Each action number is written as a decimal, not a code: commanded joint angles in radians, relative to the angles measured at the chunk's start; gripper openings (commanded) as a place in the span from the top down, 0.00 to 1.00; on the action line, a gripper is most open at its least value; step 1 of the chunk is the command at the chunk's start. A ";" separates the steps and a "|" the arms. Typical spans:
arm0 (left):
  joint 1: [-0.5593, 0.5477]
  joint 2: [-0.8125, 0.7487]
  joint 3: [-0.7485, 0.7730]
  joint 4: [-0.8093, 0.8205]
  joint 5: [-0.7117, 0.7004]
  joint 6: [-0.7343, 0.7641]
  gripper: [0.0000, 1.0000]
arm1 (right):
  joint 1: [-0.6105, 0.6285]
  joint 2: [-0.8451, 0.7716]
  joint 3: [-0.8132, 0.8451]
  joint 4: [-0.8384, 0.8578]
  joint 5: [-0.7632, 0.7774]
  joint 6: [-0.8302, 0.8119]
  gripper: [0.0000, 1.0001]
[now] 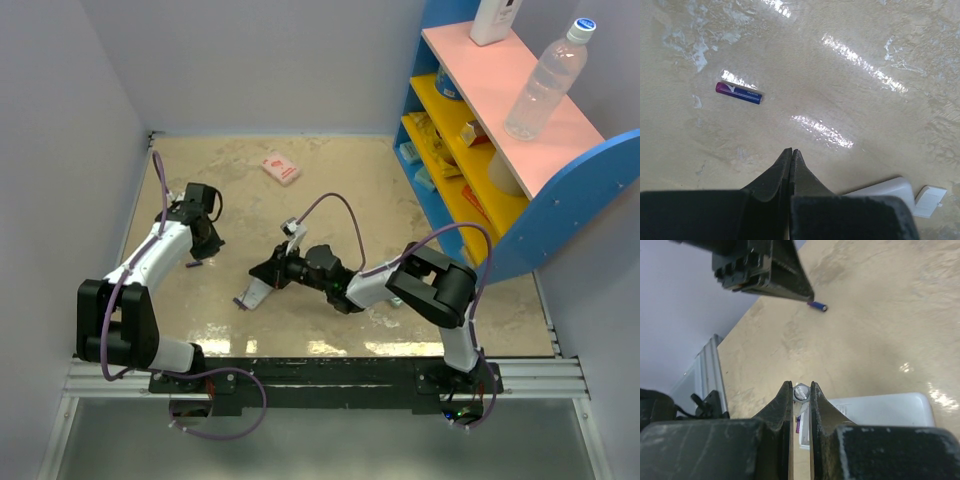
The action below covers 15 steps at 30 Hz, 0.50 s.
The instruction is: Unload the batteries from the remote control
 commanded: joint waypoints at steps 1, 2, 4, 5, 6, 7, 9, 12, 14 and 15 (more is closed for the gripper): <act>0.008 -0.020 -0.013 0.024 -0.012 0.011 1.00 | -0.025 -0.038 -0.020 -0.093 0.164 -0.103 1.00; 0.008 -0.020 -0.018 0.023 -0.013 0.012 1.00 | -0.028 -0.038 -0.017 -0.099 0.175 -0.106 1.00; 0.008 -0.021 -0.019 0.026 -0.013 0.014 1.00 | -0.045 -0.035 -0.006 -0.111 0.170 -0.113 1.00; 0.008 -0.021 -0.021 0.027 -0.010 0.015 1.00 | -0.050 -0.031 -0.001 -0.113 0.170 -0.113 1.00; 0.008 -0.020 -0.021 0.030 -0.007 0.017 1.00 | -0.057 -0.031 0.003 -0.122 0.173 -0.115 1.00; 0.008 -0.020 -0.025 0.033 -0.001 0.017 1.00 | -0.060 -0.030 0.006 -0.125 0.178 -0.115 1.00; 0.008 -0.020 -0.030 0.038 0.004 0.018 1.00 | -0.071 -0.035 0.010 -0.136 0.187 -0.115 1.00; 0.008 -0.020 -0.042 0.047 0.011 0.023 1.00 | -0.082 -0.045 0.013 -0.173 0.236 -0.109 1.00; 0.008 -0.020 -0.050 0.058 0.021 0.029 1.00 | -0.089 -0.053 0.011 -0.177 0.236 -0.106 1.00; 0.008 -0.020 -0.053 0.062 0.037 0.038 1.00 | -0.096 -0.057 0.014 -0.185 0.235 -0.107 1.00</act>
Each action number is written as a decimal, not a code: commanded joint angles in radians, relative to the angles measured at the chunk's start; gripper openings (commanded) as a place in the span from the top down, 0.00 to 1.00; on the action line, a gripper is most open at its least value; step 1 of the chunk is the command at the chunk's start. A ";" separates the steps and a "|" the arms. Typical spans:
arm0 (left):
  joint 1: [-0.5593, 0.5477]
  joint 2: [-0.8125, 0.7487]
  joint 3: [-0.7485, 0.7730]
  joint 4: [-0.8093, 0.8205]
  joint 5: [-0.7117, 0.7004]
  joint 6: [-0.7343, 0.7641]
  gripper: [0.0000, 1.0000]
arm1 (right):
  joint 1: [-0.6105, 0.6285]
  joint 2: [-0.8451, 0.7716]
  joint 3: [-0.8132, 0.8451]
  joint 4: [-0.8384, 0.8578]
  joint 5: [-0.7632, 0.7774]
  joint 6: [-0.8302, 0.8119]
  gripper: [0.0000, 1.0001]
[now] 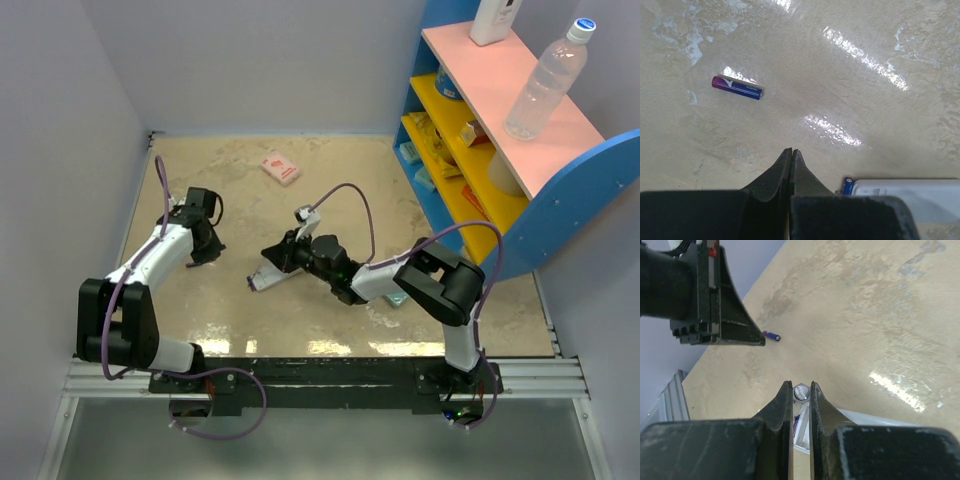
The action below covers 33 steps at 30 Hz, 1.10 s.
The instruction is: Unload the batteries from the remote control
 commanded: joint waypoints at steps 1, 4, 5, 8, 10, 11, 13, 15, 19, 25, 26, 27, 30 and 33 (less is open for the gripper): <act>0.008 -0.021 -0.021 0.057 0.040 0.042 1.00 | -0.032 -0.027 0.008 -0.124 0.088 -0.078 1.00; 0.008 -0.026 -0.033 0.092 0.101 0.074 1.00 | -0.033 -0.061 0.007 -0.121 0.033 -0.084 1.00; 0.008 -0.031 -0.036 0.101 0.112 0.080 1.00 | -0.033 -0.068 0.008 -0.123 -0.005 -0.079 1.00; 0.008 -0.044 -0.045 0.123 0.123 0.100 1.00 | -0.033 -0.108 0.044 -0.198 -0.020 -0.082 1.00; 0.008 -0.049 -0.050 0.141 0.149 0.117 1.00 | -0.035 -0.140 0.067 -0.249 -0.021 -0.082 1.00; 0.008 -0.057 -0.051 0.152 0.172 0.150 1.00 | -0.038 -0.148 0.071 -0.264 -0.020 -0.079 1.00; 0.008 -0.069 -0.065 0.201 0.294 0.198 1.00 | -0.062 -0.159 0.102 -0.340 -0.050 -0.046 1.00; 0.008 -0.107 -0.079 0.251 0.374 0.217 1.00 | -0.091 -0.186 0.119 -0.408 -0.076 -0.021 1.00; 0.008 -0.161 -0.120 0.304 0.431 0.227 0.96 | -0.134 -0.231 0.168 -0.576 -0.139 -0.009 1.00; 0.008 -0.184 -0.129 0.307 0.479 0.263 0.78 | -0.197 -0.305 0.223 -0.929 -0.227 -0.046 1.00; 0.006 -0.205 -0.131 0.314 0.496 0.272 0.75 | -0.214 -0.320 0.206 -0.992 -0.236 -0.053 1.00; 0.006 -0.218 -0.139 0.336 0.549 0.278 0.72 | -0.225 -0.338 0.206 -1.034 -0.250 -0.062 1.00; -0.009 -0.277 -0.169 0.409 0.677 0.287 0.49 | -0.277 -0.360 0.191 -1.164 -0.271 -0.099 1.00; -0.037 -0.322 -0.183 0.443 0.723 0.280 0.29 | -0.334 -0.355 0.176 -1.241 -0.317 -0.132 1.00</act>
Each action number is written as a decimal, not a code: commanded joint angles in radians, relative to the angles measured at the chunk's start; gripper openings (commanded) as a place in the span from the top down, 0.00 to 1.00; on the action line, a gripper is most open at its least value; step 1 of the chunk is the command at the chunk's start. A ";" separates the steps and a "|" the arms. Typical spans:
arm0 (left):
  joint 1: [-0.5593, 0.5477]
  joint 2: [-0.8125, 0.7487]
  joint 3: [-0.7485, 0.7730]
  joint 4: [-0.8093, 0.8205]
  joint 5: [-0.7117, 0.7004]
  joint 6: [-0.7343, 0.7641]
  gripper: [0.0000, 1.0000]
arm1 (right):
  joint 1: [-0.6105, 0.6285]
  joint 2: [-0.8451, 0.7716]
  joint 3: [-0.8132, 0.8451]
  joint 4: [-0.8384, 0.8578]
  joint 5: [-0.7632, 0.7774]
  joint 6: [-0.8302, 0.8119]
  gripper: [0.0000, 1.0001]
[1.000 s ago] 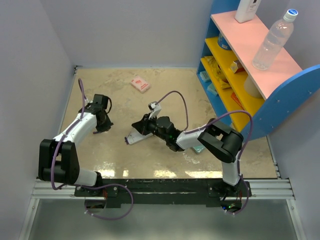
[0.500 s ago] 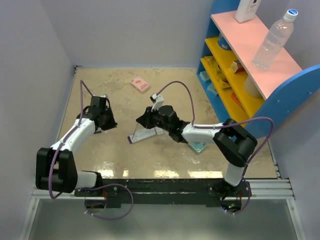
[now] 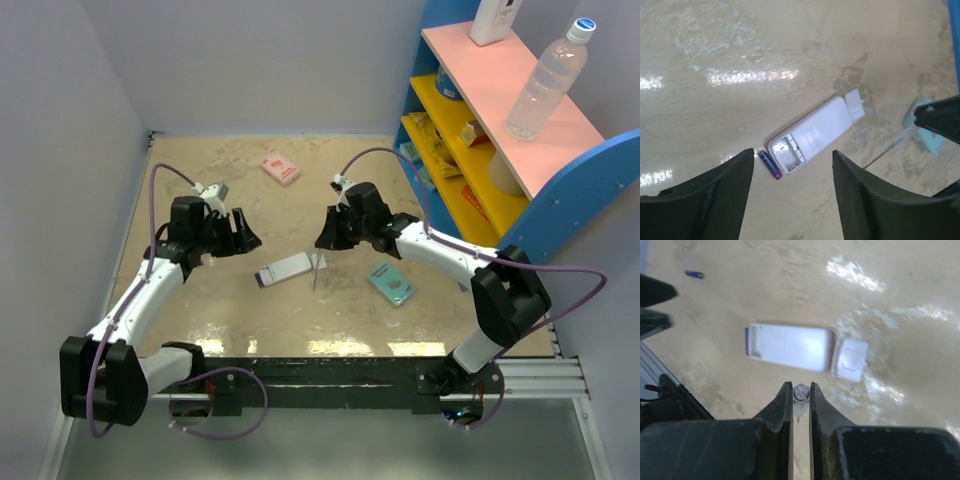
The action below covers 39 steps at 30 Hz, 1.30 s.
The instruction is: Unload the batteries from the remote control
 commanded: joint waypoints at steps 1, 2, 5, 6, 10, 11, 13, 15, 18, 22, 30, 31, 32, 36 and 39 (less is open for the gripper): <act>-0.035 -0.076 -0.013 0.111 0.141 0.020 0.25 | -0.078 -0.023 -0.024 -0.204 -0.091 -0.061 0.99; -0.041 -0.083 -0.015 0.106 0.141 0.021 0.24 | -0.104 -0.019 -0.033 -0.221 -0.102 -0.070 0.96; -0.057 -0.081 -0.015 0.112 0.171 0.023 0.24 | -0.141 0.007 -0.015 -0.262 -0.096 -0.085 0.92; -0.057 -0.078 -0.015 0.114 0.182 0.023 0.24 | -0.154 0.018 -0.009 -0.269 -0.079 -0.087 0.91; -0.057 -0.079 -0.009 0.105 0.173 0.026 0.25 | -0.209 0.094 0.022 -0.255 -0.079 -0.083 0.83; -0.057 -0.086 -0.015 0.109 0.170 0.024 0.25 | -0.214 0.127 0.029 -0.253 -0.081 -0.087 0.82; -0.057 -0.102 -0.018 0.114 0.162 0.021 0.25 | -0.215 0.151 0.051 -0.253 -0.073 -0.089 0.81; -0.057 -0.112 -0.018 0.117 0.148 0.021 0.25 | -0.215 0.164 0.060 -0.255 -0.052 -0.084 0.78; -0.057 -0.130 -0.021 0.126 0.153 0.018 0.25 | -0.220 0.162 0.072 -0.261 -0.016 -0.081 0.73; -0.057 -0.156 -0.039 0.170 0.194 0.006 0.26 | -0.220 0.121 0.091 -0.305 0.033 -0.102 0.62; -0.057 -0.283 -0.066 0.304 0.286 -0.003 0.16 | -0.194 -0.103 0.095 -0.427 0.203 -0.211 0.27; -0.057 -0.303 -0.073 0.322 0.286 -0.014 0.13 | -0.182 -0.168 0.079 -0.431 0.214 -0.214 0.12; -0.055 -0.323 -0.085 0.336 0.280 -0.020 0.11 | -0.178 -0.204 0.065 -0.427 0.217 -0.211 0.04; -0.058 -0.386 -0.061 0.317 0.230 -0.030 0.04 | -0.146 -0.429 -0.026 -0.367 0.240 -0.170 0.01; -0.057 -0.412 -0.026 0.255 0.231 -0.020 0.02 | -0.117 -0.615 -0.130 -0.271 0.221 -0.129 0.02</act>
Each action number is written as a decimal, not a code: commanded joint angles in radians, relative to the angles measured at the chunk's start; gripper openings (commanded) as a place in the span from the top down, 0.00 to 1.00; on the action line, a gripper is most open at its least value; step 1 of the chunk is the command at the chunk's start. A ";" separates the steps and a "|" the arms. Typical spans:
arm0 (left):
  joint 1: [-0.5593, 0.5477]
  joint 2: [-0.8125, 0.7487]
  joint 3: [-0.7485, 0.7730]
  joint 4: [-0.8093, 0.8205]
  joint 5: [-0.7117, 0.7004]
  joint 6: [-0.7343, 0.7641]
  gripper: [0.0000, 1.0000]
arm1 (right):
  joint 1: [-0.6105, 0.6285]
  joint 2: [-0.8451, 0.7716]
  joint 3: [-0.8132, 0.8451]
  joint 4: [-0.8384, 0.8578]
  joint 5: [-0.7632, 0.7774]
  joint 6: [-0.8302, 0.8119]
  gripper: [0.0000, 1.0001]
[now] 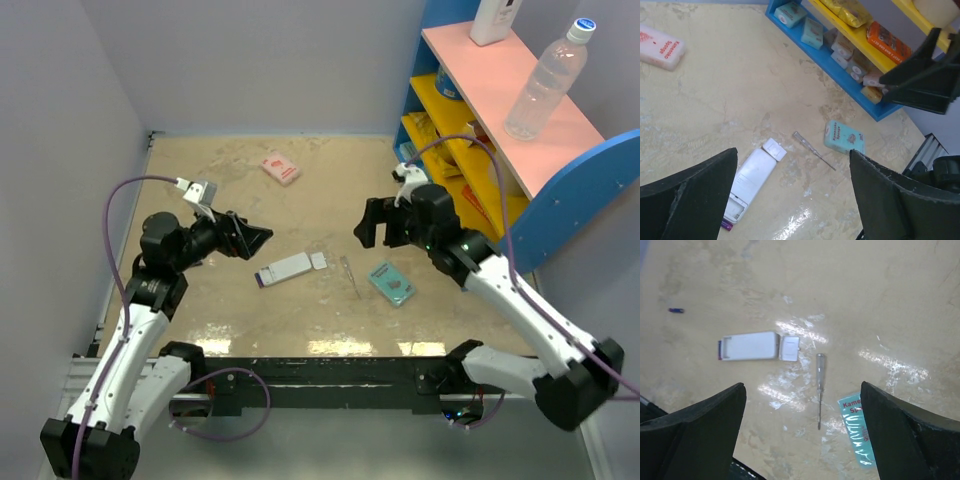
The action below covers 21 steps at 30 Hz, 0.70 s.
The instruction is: Unload the batteries from the remote control
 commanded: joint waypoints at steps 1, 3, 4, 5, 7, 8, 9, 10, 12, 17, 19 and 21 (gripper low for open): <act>-0.005 -0.039 0.043 -0.016 0.005 0.016 0.01 | 0.026 -0.216 -0.138 0.119 0.004 0.066 0.02; -0.003 -0.089 0.028 -0.013 0.010 0.014 0.00 | 0.028 -0.296 -0.175 0.153 -0.013 0.072 0.02; -0.003 -0.106 0.014 -0.013 -0.004 -0.002 0.00 | 0.025 -0.313 -0.206 0.182 -0.014 0.076 0.02; -0.003 -0.120 0.010 -0.013 -0.031 -0.012 0.00 | 0.026 -0.327 -0.217 0.190 -0.004 0.080 0.02; -0.003 -0.140 0.010 -0.037 -0.055 -0.018 0.00 | 0.028 -0.357 -0.226 0.190 0.005 0.077 0.02; -0.003 -0.143 0.013 -0.046 -0.055 -0.015 0.00 | 0.026 -0.365 -0.225 0.189 0.008 0.075 0.02; -0.003 -0.136 0.016 -0.055 -0.055 -0.009 0.00 | 0.028 -0.377 -0.225 0.190 0.001 0.073 0.02; -0.003 -0.133 0.023 -0.075 -0.052 -0.004 0.00 | 0.028 -0.380 -0.223 0.190 -0.002 0.072 0.02; -0.003 -0.123 0.025 -0.085 -0.047 -0.004 0.00 | 0.026 -0.384 -0.217 0.181 -0.013 0.069 0.02; -0.003 -0.125 0.029 -0.098 -0.046 -0.004 0.00 | 0.026 -0.387 -0.211 0.161 0.005 0.064 0.01; -0.003 -0.133 0.025 -0.097 -0.047 -0.001 0.00 | 0.026 -0.391 -0.219 0.167 0.007 0.064 0.02; -0.003 -0.139 0.022 -0.095 -0.049 0.005 0.00 | 0.026 -0.394 -0.235 0.176 0.007 0.064 0.02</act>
